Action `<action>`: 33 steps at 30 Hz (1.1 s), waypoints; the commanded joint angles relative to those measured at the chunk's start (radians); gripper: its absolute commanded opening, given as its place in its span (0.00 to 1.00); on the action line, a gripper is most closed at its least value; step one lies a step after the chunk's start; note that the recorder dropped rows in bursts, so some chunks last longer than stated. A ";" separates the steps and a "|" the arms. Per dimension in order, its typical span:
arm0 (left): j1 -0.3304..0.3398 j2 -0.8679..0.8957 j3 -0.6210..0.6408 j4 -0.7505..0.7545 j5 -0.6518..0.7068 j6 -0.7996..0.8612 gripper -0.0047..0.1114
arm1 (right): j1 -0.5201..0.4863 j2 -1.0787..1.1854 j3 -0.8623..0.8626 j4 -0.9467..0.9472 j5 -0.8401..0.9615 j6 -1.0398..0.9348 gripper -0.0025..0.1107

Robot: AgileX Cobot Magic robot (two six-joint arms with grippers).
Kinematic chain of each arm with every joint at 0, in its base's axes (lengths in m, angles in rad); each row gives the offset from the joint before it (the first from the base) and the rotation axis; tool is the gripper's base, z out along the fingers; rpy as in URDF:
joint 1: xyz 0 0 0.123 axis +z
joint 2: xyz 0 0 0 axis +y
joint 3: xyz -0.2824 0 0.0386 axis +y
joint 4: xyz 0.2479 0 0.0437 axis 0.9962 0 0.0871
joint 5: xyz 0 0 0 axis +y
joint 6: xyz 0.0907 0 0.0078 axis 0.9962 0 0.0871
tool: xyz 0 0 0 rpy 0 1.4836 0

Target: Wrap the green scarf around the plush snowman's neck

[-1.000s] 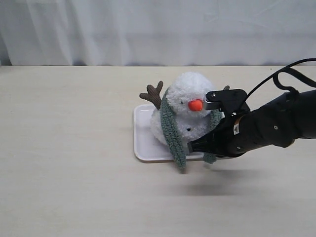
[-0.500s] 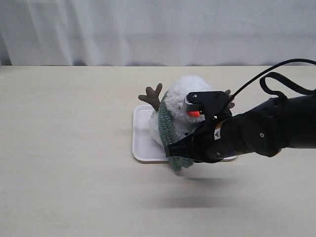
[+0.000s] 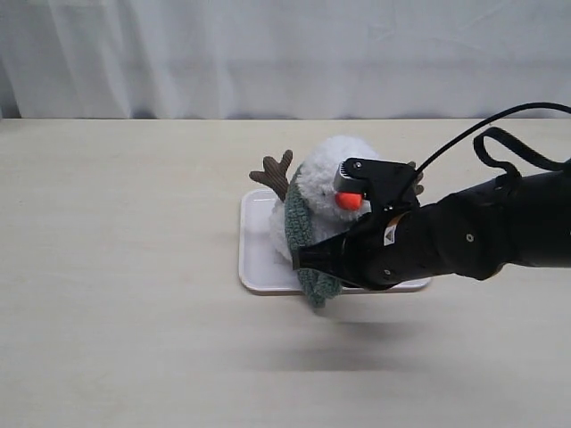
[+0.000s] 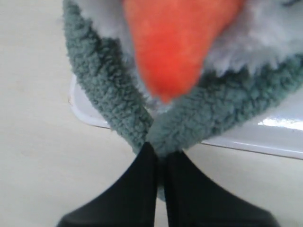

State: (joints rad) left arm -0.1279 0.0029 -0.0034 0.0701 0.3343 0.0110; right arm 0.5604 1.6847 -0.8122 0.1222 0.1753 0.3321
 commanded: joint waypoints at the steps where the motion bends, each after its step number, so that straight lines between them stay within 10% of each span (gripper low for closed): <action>1: -0.001 -0.003 0.003 0.001 -0.009 0.001 0.04 | 0.001 -0.005 -0.001 0.024 0.061 0.002 0.06; 12: -0.001 -0.003 0.003 0.001 -0.009 0.001 0.04 | 0.001 -0.005 0.004 0.349 -0.064 0.002 0.06; 33: -0.001 -0.003 0.003 -0.001 -0.011 0.001 0.04 | 0.001 -0.001 0.004 0.332 -0.050 -0.213 0.06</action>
State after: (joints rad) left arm -0.1279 0.0029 -0.0034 0.0701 0.3343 0.0110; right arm 0.5604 1.6847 -0.8122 0.4782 0.1196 0.2041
